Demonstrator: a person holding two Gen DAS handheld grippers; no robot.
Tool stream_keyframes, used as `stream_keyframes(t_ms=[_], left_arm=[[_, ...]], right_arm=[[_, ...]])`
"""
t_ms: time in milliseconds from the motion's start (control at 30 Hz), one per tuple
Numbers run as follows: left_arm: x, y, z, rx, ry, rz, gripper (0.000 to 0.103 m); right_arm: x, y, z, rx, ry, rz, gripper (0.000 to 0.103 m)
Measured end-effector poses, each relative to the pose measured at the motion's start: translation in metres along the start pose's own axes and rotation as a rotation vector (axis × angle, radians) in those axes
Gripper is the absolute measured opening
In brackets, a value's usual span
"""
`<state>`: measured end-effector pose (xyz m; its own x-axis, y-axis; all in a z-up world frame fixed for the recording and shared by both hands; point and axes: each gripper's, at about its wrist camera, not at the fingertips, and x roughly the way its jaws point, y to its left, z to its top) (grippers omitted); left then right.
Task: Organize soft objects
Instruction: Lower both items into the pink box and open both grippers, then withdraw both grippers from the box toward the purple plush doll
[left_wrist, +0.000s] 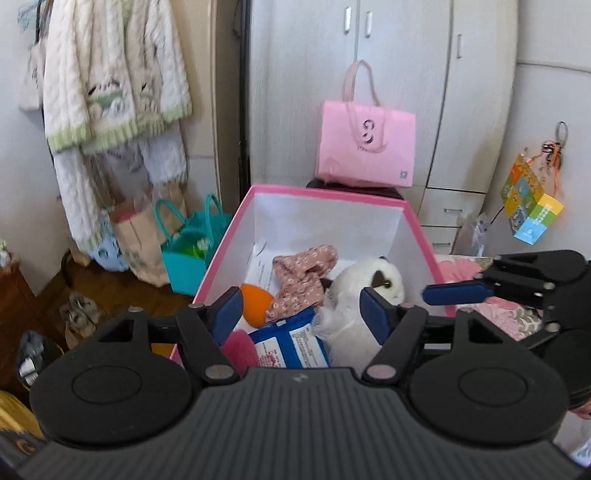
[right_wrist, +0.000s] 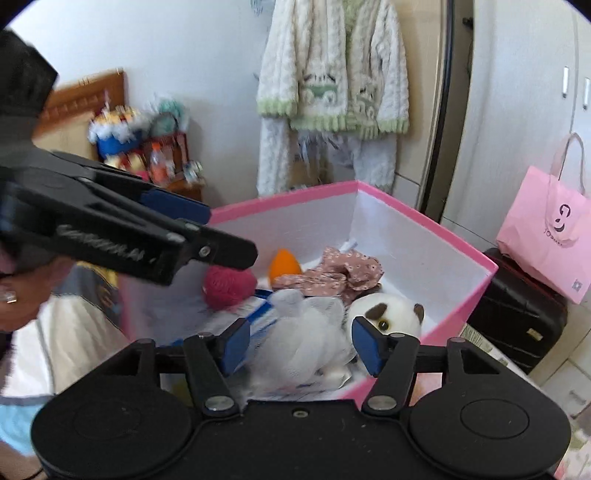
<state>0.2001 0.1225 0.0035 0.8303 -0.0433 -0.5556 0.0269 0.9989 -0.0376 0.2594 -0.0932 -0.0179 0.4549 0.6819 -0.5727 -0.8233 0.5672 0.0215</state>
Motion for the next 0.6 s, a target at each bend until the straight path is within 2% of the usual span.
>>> stream_keyframes(t_ms=[167,467,600], left_arm=[[-0.026,-0.016,0.002,0.042,-0.013,-0.069,0.074],[-0.070,-0.056,0.005,0.149,-0.036,-0.182,0.079],[-0.078,-0.075,0.006,0.194,-0.008,-0.232,0.080]], right_arm=[[-0.046,-0.002,-0.017,0.059,-0.038,0.016,0.067],[-0.122,-0.009,-0.041,0.105,-0.042,-0.093,0.073],[-0.148,-0.014,-0.054,0.118,-0.023,-0.153,0.077]])
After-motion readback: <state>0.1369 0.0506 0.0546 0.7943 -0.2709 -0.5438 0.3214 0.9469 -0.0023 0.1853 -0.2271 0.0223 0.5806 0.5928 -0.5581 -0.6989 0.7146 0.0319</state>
